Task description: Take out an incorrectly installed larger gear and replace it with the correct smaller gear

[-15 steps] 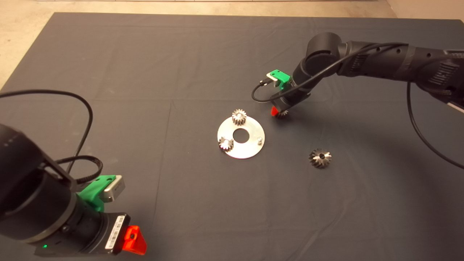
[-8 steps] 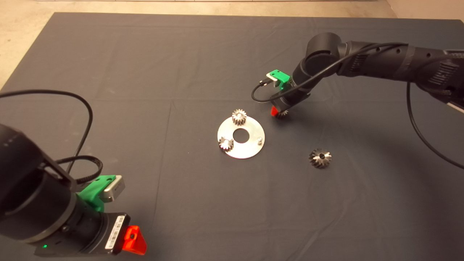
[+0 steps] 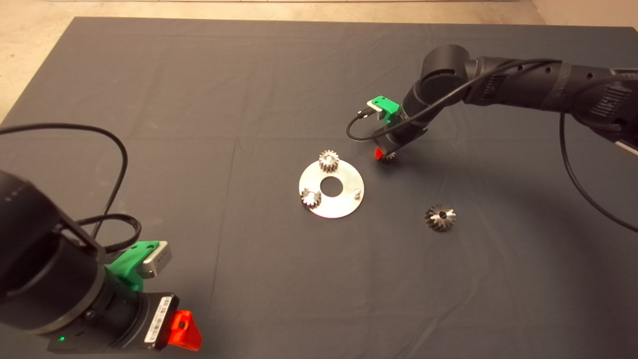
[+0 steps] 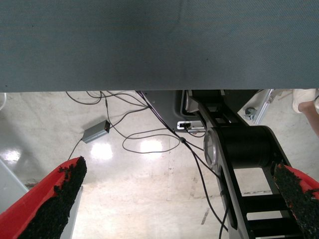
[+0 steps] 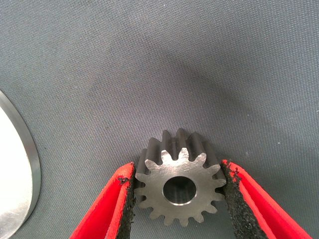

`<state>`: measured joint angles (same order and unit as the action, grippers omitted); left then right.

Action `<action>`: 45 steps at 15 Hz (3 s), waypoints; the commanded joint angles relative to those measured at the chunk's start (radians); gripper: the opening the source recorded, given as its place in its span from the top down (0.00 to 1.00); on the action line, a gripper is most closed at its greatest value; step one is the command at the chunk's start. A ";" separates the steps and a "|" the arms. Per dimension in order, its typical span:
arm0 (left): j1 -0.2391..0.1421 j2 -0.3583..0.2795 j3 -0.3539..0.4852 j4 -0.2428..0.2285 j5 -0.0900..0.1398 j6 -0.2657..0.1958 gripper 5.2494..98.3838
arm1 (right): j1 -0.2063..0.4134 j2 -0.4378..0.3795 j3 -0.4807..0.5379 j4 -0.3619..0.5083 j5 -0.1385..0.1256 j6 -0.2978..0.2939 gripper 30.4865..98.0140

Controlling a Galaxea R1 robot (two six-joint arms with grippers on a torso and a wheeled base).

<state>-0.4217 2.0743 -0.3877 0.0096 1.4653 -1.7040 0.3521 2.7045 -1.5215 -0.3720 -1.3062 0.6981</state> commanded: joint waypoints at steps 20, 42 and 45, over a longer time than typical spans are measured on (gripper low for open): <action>-0.011 -0.013 0.014 0.004 0.019 0.099 0.01 | 0.036 0.007 0.025 -0.062 -0.116 -0.110 0.85; -0.006 -0.004 0.018 0.013 0.193 0.079 0.01 | 0.123 -0.021 0.181 0.079 -0.102 -0.137 0.85; -0.006 -0.006 0.018 0.013 0.193 0.078 0.01 | 0.130 -0.022 0.239 0.081 -0.100 -0.101 0.85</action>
<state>-0.4213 2.0711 -0.3877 0.0164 1.5234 -1.6168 0.4434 2.6815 -1.3185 -0.3209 -1.4081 0.5711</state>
